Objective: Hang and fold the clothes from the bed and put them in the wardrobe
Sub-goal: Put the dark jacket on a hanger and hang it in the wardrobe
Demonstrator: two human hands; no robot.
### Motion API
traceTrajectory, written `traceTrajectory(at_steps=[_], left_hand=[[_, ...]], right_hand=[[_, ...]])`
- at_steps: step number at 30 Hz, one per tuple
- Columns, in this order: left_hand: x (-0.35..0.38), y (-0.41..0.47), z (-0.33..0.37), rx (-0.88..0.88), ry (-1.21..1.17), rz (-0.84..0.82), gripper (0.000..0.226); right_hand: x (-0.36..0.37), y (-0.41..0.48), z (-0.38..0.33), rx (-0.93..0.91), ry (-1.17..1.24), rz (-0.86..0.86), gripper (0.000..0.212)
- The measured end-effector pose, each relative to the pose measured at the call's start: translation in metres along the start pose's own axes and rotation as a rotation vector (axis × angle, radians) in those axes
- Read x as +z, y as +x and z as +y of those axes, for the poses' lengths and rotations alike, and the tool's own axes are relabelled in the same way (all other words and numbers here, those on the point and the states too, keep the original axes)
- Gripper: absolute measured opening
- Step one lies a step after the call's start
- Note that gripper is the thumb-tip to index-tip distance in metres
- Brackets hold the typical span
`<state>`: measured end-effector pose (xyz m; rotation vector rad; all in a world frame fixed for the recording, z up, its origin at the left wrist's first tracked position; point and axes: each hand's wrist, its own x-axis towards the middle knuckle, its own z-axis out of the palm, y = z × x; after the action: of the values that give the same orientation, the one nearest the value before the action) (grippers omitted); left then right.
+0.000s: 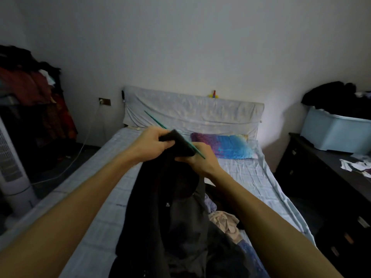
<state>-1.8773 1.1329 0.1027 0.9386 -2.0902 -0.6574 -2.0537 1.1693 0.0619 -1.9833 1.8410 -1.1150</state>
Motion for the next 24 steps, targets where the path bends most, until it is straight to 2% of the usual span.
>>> traceTrajectory(at_steps=[2,3,4,7,10,16,21,24], left_hand=[[0.028,-0.016,-0.015,-0.012,0.081,0.371,0.029],[0.048,-0.032,-0.021,-0.006,0.145,0.497,0.042],[0.071,-0.05,-0.026,0.03,0.244,0.551,0.056],[0.14,-0.079,-0.041,0.053,0.516,0.426,0.098],[0.172,-0.063,-0.043,-0.021,0.535,0.35,0.119],[0.149,0.018,-0.004,0.164,0.504,0.414,0.106],[0.11,0.073,0.05,0.341,0.45,0.503,0.047],[0.085,0.092,0.079,0.385,0.411,0.556,0.026]], right_hand=[[0.001,0.005,0.004,0.08,-0.074,0.13,0.028],[-0.003,0.007,0.007,0.131,-0.047,0.188,0.029],[-0.01,0.008,0.01,0.172,0.0,0.238,0.029],[-0.041,0.01,0.012,0.231,0.086,0.347,0.028],[-0.081,0.004,0.004,0.245,0.083,0.431,0.029],[-0.179,-0.021,0.007,0.323,0.004,0.682,0.029],[-0.248,-0.042,0.0,0.279,-0.048,0.849,0.031],[-0.27,-0.052,-0.001,0.228,-0.126,0.885,0.031]])
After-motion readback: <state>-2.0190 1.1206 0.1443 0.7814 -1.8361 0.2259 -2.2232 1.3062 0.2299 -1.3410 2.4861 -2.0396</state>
